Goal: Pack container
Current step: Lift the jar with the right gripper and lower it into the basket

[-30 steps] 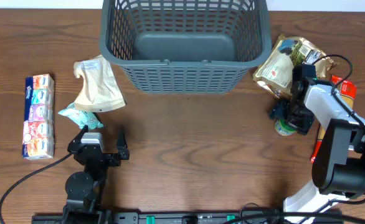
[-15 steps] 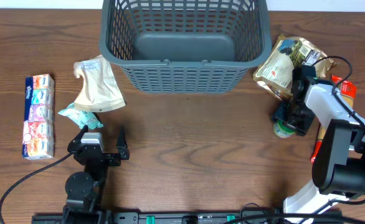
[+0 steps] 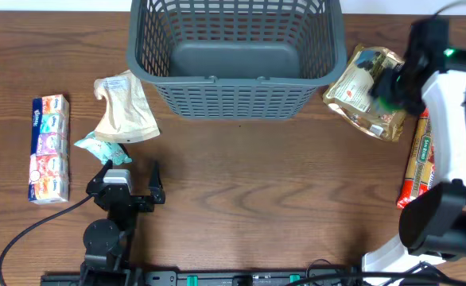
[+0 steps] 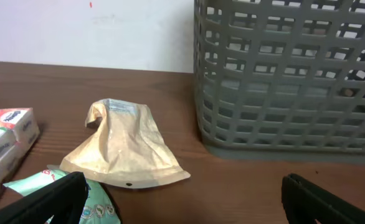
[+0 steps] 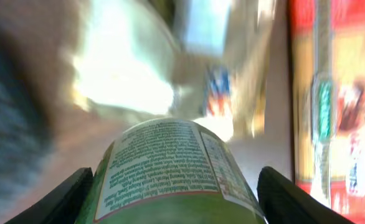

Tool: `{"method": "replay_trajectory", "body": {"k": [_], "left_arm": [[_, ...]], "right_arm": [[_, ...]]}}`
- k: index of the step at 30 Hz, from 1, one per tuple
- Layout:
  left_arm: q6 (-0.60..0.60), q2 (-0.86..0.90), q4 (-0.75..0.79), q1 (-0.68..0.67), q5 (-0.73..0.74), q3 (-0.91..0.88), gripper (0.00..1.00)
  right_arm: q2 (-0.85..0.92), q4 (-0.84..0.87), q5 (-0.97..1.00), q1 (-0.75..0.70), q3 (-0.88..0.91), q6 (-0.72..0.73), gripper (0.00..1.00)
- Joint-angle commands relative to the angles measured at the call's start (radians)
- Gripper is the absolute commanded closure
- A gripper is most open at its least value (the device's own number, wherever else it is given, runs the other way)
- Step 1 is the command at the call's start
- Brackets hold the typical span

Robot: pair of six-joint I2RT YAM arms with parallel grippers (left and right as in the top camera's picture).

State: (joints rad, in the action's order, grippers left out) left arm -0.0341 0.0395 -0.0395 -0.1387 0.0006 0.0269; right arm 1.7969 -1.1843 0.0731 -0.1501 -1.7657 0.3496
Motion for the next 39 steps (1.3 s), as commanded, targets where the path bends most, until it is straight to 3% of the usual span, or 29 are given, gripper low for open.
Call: {"method": "replay_trajectory", "body": {"k": [1,9,13,22,39], "left_arm": [[-0.013,0.004,-0.034,-0.003,-0.008,-0.023,0.02],[-0.013,0.004,-0.034,-0.003,-0.008,-0.023,0.02],[-0.013,0.004,-0.034,-0.003,-0.008,-0.023,0.02],[-0.014,0.004,-0.034,-0.003,-0.008,-0.023,0.02],[-0.055,0.004,-0.034,-0.003,-0.008,-0.023,0.02]], "right_arm": [[-0.039,-0.019,-0.011,0.024,-0.200,-0.053,0.99],[-0.039,0.017,-0.120,0.238,-0.545,-0.460,0.99],[-0.031,0.133,-0.020,0.380,-0.558,-0.522,0.99],[0.177,0.229,-0.100,0.470,-0.558,-0.529,0.99],[0.536,0.052,-0.134,0.470,-0.558,-0.492,0.99]]}}
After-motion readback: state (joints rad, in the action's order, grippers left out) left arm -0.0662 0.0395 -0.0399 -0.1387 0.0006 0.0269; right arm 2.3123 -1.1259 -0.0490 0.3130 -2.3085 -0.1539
